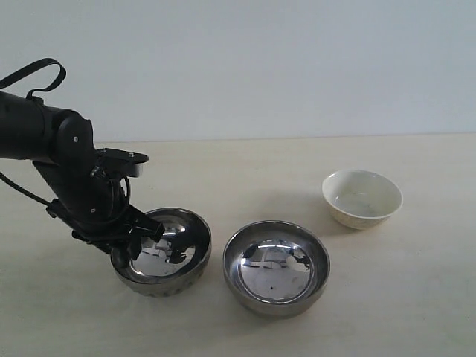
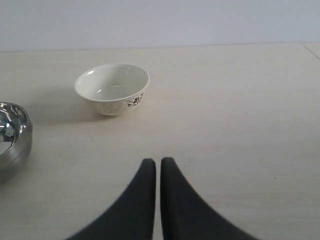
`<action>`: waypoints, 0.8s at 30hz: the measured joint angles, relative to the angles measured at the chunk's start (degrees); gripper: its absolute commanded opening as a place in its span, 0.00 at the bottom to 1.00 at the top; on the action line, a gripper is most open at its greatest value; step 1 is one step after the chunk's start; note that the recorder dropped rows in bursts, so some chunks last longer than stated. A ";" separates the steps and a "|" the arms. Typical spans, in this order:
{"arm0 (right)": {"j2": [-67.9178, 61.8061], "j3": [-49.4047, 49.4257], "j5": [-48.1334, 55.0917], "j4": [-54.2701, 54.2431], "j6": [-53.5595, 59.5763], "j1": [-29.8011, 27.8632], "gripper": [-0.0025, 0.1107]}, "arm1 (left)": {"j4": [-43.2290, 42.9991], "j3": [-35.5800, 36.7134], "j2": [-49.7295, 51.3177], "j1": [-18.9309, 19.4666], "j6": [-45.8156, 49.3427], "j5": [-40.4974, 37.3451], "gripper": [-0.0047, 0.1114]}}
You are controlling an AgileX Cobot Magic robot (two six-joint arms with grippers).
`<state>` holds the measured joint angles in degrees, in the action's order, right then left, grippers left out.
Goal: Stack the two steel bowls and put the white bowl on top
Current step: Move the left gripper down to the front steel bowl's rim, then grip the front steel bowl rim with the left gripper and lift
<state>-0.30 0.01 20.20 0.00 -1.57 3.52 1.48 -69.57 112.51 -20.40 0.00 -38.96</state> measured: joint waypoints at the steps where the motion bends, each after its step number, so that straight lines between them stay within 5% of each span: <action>1: 0.00 0.00 0.00 0.00 0.00 0.00 0.02 | 0.00 0.00 0.00 0.00 0.00 0.00 0.39; 17: 0.00 0.00 0.00 0.00 0.00 0.00 0.02 | 0.00 0.00 0.00 0.00 0.00 0.00 0.38; 24: 0.00 0.00 0.00 0.00 0.00 0.00 0.02 | 0.00 0.00 0.00 0.00 0.00 0.00 0.17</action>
<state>-0.30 0.01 20.20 0.00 -1.57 3.52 1.48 -69.57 112.51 -20.40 0.00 -38.96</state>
